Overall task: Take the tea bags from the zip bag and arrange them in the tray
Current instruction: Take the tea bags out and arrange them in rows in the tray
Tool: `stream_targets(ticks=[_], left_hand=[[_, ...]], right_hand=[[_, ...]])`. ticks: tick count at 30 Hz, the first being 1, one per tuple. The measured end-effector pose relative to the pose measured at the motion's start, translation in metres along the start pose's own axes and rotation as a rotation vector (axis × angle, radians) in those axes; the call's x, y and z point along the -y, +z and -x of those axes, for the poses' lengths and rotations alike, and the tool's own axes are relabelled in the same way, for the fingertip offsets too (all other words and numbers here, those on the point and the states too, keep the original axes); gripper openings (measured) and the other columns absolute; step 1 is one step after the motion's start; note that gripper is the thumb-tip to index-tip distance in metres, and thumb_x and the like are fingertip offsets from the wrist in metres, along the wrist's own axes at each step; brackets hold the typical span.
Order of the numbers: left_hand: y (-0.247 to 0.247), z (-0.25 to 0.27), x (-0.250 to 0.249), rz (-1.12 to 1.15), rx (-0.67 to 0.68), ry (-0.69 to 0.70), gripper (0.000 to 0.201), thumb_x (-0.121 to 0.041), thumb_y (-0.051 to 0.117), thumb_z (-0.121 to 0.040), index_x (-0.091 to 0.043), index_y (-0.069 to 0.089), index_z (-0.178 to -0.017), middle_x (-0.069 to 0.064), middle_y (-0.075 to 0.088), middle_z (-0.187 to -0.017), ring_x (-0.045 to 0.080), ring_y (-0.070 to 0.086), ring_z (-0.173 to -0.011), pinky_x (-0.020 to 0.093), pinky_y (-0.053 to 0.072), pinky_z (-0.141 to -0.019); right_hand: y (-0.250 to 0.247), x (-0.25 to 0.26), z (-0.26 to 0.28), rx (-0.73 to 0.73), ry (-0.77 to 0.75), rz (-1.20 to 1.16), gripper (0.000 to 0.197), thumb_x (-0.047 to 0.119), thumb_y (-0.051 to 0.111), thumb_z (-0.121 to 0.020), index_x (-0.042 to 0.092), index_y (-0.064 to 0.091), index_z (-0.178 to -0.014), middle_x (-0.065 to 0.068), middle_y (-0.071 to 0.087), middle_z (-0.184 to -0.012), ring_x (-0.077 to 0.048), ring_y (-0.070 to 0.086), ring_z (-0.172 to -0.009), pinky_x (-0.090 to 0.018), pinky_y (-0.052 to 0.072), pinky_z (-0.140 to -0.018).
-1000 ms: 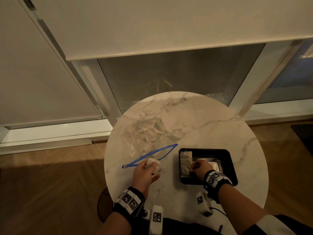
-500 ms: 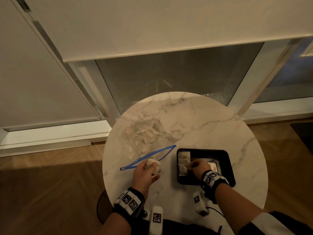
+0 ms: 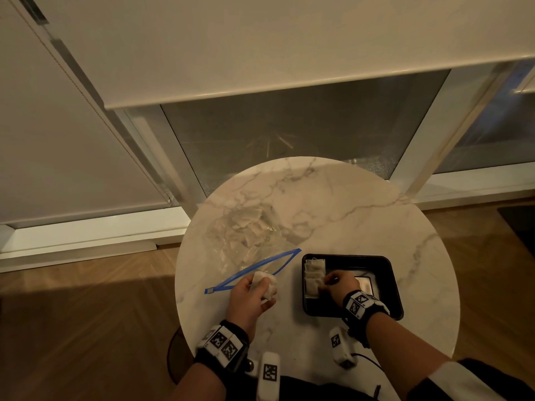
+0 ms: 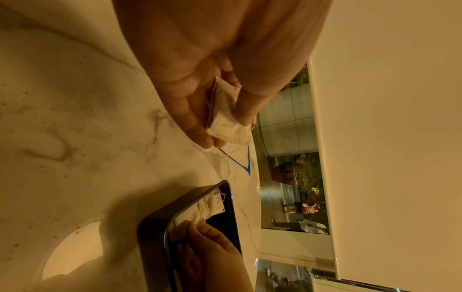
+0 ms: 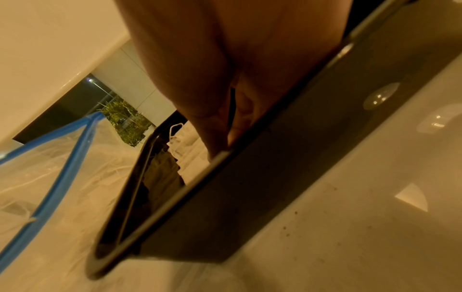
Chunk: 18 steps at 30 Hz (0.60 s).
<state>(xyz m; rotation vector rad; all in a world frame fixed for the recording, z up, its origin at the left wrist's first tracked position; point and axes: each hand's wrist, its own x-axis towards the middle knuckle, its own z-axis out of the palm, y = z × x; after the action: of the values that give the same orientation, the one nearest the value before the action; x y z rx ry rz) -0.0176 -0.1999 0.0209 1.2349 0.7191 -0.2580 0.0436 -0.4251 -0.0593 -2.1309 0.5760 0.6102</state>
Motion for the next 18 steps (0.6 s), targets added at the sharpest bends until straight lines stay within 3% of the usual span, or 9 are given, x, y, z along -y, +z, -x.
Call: stream_targets(ticks=[6, 14, 18], left_hand=[[0.002, -0.002, 0.001, 0.026, 0.01, -0.008, 0.016, -0.008, 0.059, -0.097, -0.01, 0.064, -0.112, 0.018, 0.065, -0.119, 0.034, 0.065, -0.11, 0.04, 0.06, -0.082], [0.01, -0.001, -0.003, 0.116, 0.035, -0.071, 0.017, -0.005, 0.052, -0.1, -0.008, 0.062, -0.114, 0.015, 0.059, -0.121, 0.035, 0.06, -0.114, 0.046, 0.058, -0.087], [0.014, 0.005, -0.004, -0.053, 0.084, -0.046, 0.012, -0.015, 0.062, -0.097, -0.016, 0.069, -0.107, 0.009, 0.072, -0.109, 0.028, 0.07, -0.101, 0.041, 0.06, -0.086]], right_hand=[[-0.003, -0.001, -0.001, -0.02, 0.004, 0.003, 0.023, 0.018, 0.085, -0.07, 0.024, 0.066, -0.08, 0.003, 0.068, -0.083, -0.016, 0.065, -0.08, -0.028, 0.054, -0.077], [-0.008, 0.004, 0.01, -0.093, -0.133, -0.092, 0.01, 0.022, 0.075, -0.082, 0.023, 0.066, -0.083, 0.001, 0.069, -0.084, -0.016, 0.066, -0.08, -0.032, 0.056, -0.076], [-0.007, 0.025, 0.037, 0.101, -0.223, -0.305, 0.008, 0.026, 0.067, -0.091, 0.018, 0.069, -0.09, -0.004, 0.07, -0.084, -0.018, 0.063, -0.069, -0.03, 0.055, -0.061]])
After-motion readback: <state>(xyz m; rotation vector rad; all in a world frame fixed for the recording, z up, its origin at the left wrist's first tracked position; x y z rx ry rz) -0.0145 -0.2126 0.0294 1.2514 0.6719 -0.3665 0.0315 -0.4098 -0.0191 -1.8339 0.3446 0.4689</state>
